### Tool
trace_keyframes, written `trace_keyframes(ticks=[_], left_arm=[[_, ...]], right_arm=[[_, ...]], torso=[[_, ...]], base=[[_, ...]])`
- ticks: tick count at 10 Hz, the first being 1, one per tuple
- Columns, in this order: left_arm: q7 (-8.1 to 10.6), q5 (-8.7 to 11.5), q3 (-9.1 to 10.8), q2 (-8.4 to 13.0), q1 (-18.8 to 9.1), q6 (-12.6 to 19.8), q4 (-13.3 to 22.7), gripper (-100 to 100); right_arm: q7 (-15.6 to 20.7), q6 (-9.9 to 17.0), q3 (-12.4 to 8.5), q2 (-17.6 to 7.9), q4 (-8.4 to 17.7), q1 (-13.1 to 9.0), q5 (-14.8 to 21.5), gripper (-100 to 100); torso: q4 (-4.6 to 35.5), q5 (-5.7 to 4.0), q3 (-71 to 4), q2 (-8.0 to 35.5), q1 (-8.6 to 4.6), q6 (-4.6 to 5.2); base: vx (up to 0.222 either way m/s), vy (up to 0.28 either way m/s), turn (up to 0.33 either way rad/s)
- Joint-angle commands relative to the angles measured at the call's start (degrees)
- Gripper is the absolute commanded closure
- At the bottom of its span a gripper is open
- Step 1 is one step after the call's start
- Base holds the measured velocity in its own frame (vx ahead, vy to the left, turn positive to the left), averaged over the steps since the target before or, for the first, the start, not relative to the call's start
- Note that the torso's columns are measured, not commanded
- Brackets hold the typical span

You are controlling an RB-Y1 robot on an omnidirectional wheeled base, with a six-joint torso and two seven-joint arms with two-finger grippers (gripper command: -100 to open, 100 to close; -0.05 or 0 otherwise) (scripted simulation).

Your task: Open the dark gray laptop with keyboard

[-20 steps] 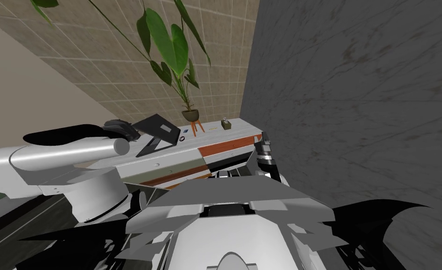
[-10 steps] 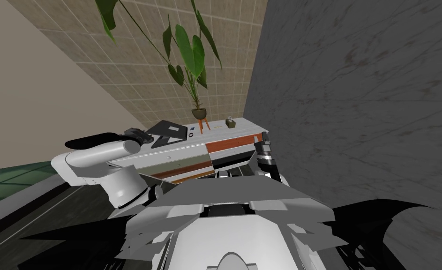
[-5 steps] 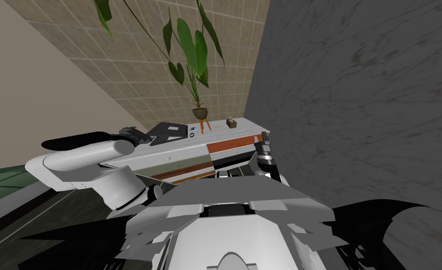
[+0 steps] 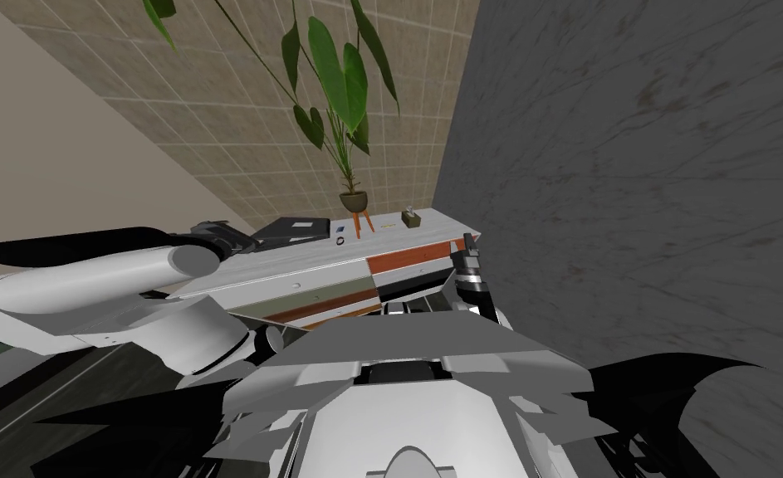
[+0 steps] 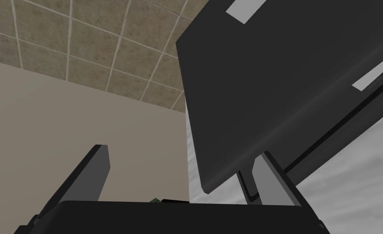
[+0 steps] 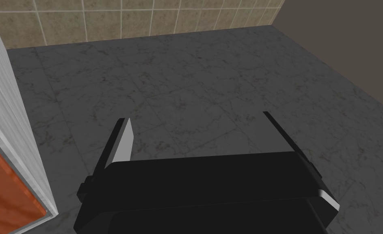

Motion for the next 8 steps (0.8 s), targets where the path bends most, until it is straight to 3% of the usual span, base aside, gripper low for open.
trace_keyframes(ticks=[1, 2, 3, 8], left_arm=[[0.79, 0.9, 1.31, 1.3, -0.2, 4.0, -2.8, -100], [0.43, 0.6, 0.96, 0.7, 0.0, 2.6, -2.0, -100], [0.5, 0.6, 0.99, 0.7, 0.0, 3.0, -2.2, 0], [0.47, 0.7, 0.91, 0.6, 0.2, 3.1, -2.0, 0]], right_arm=[[0.0, 0.0, 0.0, 0.0, 0.0, 0.0, 0.0, 0], [0.0, 0.0, 0.0, 0.0, 0.0, 0.0, 0.0, 0], [0.0, 0.0, 0.0, 0.0, 0.0, 0.0, 0.0, 0], [0.0, 0.0, 0.0, 0.0, 0.0, 0.0, 0.0, 0]], torso=[[0.0, -0.03, 0.0, 0.0, -0.02, 0.0], [0.0, -0.02, 0.0, 0.0, -0.01, 0.02], [0.0, 0.03, 0.0, -0.1, 0.02, 0.02], [0.0, -0.02, 0.0, 0.0, -0.01, 0.01]], base=[[0.028, 0.021, -0.017], [0.014, 0.012, -0.002], [0.0, 0.0, 0.0], [0.0, 0.0, 0.0]])
